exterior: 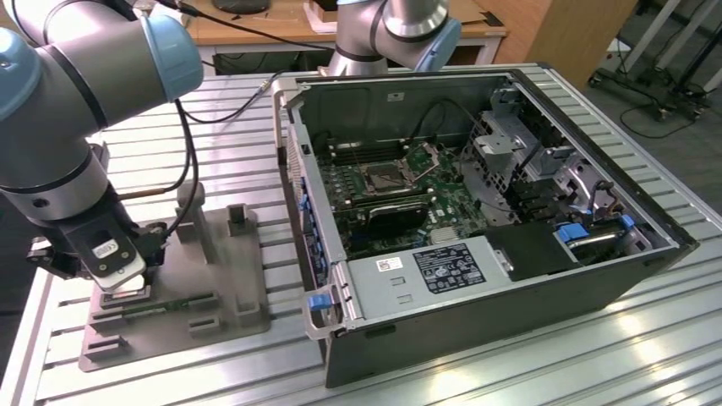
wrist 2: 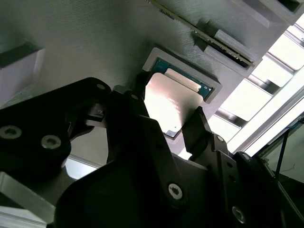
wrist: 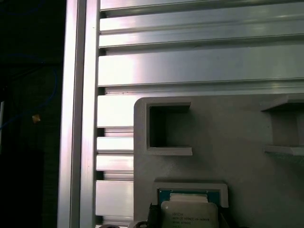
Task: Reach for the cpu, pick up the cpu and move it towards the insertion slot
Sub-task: 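Pick up the cpu and move it towards the insertion slot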
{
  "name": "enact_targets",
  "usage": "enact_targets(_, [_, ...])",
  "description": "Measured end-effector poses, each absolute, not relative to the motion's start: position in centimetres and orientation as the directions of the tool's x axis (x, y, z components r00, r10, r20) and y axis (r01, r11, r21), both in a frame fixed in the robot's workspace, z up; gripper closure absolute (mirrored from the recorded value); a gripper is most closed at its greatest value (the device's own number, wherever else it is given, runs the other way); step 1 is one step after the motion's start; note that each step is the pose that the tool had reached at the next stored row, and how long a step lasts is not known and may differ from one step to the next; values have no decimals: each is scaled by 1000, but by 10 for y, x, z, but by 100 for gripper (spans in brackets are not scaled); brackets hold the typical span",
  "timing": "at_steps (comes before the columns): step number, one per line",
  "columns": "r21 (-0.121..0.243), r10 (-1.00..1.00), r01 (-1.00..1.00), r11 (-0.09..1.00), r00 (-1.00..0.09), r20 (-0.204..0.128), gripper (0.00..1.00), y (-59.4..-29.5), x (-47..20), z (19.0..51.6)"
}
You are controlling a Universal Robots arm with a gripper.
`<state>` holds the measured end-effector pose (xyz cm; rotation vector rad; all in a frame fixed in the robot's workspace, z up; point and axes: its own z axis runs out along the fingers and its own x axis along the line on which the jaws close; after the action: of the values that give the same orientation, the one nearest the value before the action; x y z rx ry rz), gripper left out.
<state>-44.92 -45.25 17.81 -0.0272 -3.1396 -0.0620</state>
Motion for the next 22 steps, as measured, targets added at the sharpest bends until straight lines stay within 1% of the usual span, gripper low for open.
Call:
enact_targets(12, [40, 17, 17, 999, -1000, 1, 45, -452, -449, 178])
enact_targets(22, [39, 17, 17, 999, -1000, 2, 45, -453, -449, 186])
